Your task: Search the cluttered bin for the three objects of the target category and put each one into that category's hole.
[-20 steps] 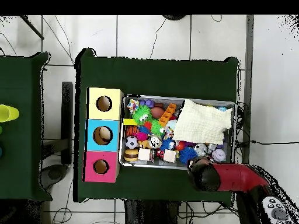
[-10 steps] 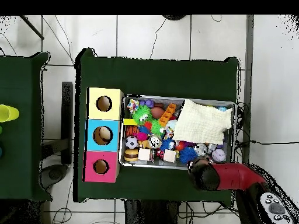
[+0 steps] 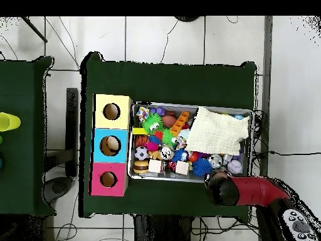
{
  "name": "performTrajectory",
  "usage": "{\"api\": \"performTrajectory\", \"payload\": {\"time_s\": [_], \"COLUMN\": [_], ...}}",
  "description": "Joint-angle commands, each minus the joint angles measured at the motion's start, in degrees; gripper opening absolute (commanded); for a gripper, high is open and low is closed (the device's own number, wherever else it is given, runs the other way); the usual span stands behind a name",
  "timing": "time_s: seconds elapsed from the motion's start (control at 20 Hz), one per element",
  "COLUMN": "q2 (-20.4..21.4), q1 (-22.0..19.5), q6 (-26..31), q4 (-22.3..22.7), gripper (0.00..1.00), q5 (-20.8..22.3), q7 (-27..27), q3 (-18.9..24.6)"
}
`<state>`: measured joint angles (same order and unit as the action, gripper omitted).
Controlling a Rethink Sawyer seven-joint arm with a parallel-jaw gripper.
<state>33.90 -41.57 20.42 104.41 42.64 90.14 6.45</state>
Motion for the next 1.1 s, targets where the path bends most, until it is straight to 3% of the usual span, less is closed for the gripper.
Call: {"api": "performTrajectory", "payload": {"time_s": [0.05, 0.4, 0.9, 1.1], "q2": [2.1, 5.9, 6.0, 4.0], "q1": [-0.6, -1.8, -2.5, -2.0], "q6": [5.4, 7.0, 8.8, 7.4], "q4": [-3.7, -0.8, -1.6, -2.4], "gripper": [1.00, 1.00, 1.00, 1.00], "q5": [1.5, 0.1, -0.3, 1.2], "q7": [-4.6, -6.1, -6.6, -5.2], "q3": [2.9, 3.8, 5.2, 4.6]}}
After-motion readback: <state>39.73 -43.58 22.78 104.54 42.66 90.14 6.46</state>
